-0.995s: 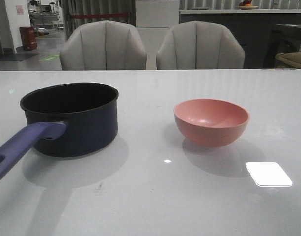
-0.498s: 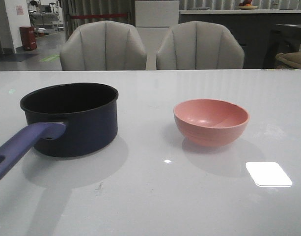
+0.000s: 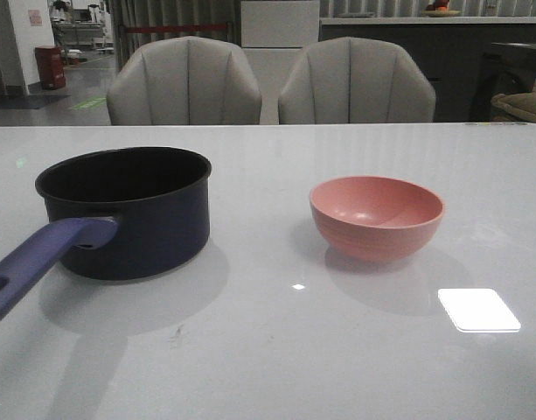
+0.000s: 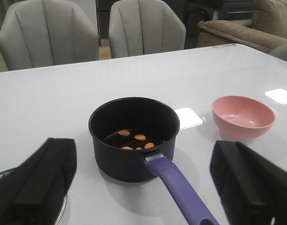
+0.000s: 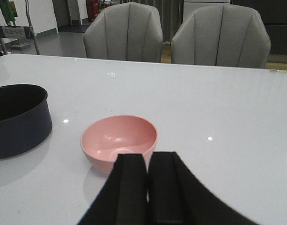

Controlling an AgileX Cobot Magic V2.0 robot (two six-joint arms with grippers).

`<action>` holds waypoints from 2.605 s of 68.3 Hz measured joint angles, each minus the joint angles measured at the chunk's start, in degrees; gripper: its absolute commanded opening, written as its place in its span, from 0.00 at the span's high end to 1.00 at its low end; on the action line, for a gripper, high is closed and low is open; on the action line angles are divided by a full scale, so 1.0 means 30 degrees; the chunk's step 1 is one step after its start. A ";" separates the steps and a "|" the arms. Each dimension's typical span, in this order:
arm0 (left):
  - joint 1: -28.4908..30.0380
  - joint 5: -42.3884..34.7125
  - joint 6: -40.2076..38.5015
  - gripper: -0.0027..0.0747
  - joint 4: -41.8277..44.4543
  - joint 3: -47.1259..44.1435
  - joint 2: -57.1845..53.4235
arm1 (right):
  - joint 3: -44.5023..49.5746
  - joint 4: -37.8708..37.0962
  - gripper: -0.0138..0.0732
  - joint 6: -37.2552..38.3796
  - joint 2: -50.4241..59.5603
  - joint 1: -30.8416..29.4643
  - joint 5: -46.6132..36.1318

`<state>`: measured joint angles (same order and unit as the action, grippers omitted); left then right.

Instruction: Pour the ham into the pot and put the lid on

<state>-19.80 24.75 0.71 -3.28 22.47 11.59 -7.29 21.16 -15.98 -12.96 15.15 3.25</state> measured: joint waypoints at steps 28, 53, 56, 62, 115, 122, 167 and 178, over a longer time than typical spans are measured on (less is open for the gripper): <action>0.2950 0.1874 -0.3554 0.15 0.3960 0.3856 0.5413 | 0.0000 0.0041 0.67 0.0000 0.0000 0.0000 -0.0073; 0.6549 0.2625 -0.6212 0.16 0.4888 0.6162 1.3369 | 0.0000 0.0049 0.67 0.0000 0.0000 0.0000 -0.0086; 0.6823 0.2656 -0.6248 0.16 0.4857 0.6429 1.4437 | 0.0000 0.0049 0.67 0.0000 0.0000 0.0000 -0.0086; 0.7325 0.3116 -0.6320 0.16 0.4857 0.7165 1.6723 | 0.0000 0.0049 0.67 0.0000 0.0000 0.0000 -0.0086; 0.9740 1.1748 -0.3029 0.16 0.1355 1.8130 2.9450 | 0.0000 0.0081 0.67 -0.0016 0.0000 0.0000 -0.0116; 0.9745 1.2066 -0.2903 0.16 0.1355 1.8977 3.0095 | 0.0000 0.0081 0.67 -0.0016 0.0000 0.0000 -0.0116; 0.9844 1.3411 -0.2830 0.16 0.1321 2.0389 3.3195 | 0.0000 0.0081 0.67 -0.0016 0.0000 0.0000 -0.0116; 0.9844 1.2946 -0.2795 0.16 0.1321 2.0402 3.3359 | 0.0000 0.0081 0.67 -0.0016 0.0000 0.0000 -0.0116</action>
<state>9.73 63.59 -7.68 0.68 83.67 111.66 -7.29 21.40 -16.03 -12.96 15.15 2.90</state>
